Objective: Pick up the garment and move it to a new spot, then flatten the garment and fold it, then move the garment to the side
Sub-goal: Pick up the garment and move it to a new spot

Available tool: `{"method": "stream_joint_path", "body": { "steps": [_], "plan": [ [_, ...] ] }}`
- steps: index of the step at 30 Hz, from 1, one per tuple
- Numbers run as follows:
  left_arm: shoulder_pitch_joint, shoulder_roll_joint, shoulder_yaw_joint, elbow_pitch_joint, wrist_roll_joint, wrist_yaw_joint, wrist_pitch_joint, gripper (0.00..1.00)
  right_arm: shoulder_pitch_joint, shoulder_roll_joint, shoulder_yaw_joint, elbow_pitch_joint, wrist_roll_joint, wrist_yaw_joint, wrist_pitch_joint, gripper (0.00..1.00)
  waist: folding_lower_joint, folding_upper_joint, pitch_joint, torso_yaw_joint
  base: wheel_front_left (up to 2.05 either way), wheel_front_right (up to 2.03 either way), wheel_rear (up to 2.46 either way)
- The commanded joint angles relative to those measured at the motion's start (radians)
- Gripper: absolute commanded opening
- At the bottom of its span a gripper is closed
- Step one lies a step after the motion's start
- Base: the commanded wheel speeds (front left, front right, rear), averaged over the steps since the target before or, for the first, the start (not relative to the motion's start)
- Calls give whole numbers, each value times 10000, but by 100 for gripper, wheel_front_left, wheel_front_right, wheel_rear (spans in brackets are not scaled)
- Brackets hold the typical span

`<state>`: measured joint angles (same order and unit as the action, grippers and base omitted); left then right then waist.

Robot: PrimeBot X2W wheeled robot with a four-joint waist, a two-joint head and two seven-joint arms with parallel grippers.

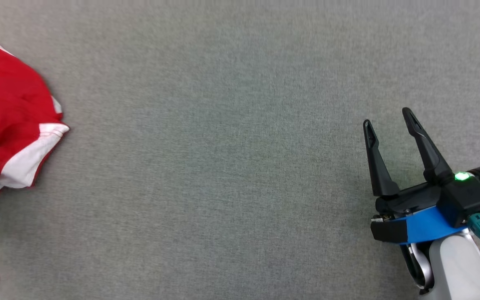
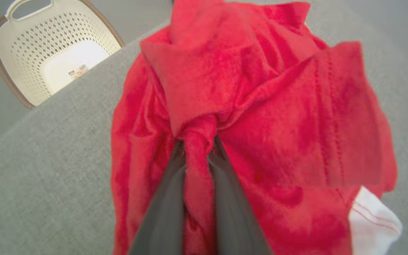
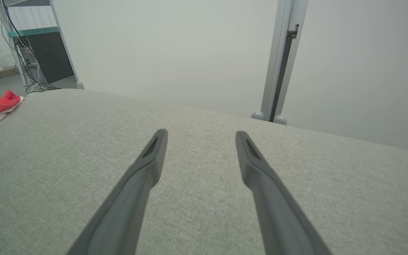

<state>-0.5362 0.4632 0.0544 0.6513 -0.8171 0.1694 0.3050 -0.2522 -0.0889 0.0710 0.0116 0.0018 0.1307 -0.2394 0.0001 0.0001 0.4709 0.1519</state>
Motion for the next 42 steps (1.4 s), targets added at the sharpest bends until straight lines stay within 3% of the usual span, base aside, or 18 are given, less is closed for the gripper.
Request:
{"method": "stream_joint_path", "body": {
  "steps": [1,9,15,23,29,36,42],
  "plan": [
    [18,213,20,-268,97,-72,-88,0,144,62,-25,68,68,1,-78,100,-1,-1,-331,-76,0,0,0],
    [-390,1101,-262,-2215,517,-433,104,0,708,240,-161,548,377,-1,-194,100,-1,-1,-2081,-29,0,0,0],
    [-898,1327,-771,-4086,891,-542,370,0,1213,345,-232,669,575,-1,-236,100,-1,-1,-3115,-306,0,0,0],
    [-1489,652,-1920,-6615,1005,-653,987,0,1570,381,-165,661,700,1,-253,100,-1,-1,-3887,-1234,0,0,0],
    [-1317,-78,-2874,-7583,799,-834,1398,0,1501,382,154,625,792,1,-258,100,-1,-1,-3965,-2226,0,0,0],
    [-608,-1108,-4054,-7200,600,-931,1489,0,1337,380,309,606,969,1,-261,100,-1,-1,-3643,-3263,0,0,0],
    [34,-1727,-4920,-5473,786,-1159,1191,0,1077,380,531,668,1104,-1,-265,100,-1,-1,-3287,-3863,0,0,0]
  ]
}}
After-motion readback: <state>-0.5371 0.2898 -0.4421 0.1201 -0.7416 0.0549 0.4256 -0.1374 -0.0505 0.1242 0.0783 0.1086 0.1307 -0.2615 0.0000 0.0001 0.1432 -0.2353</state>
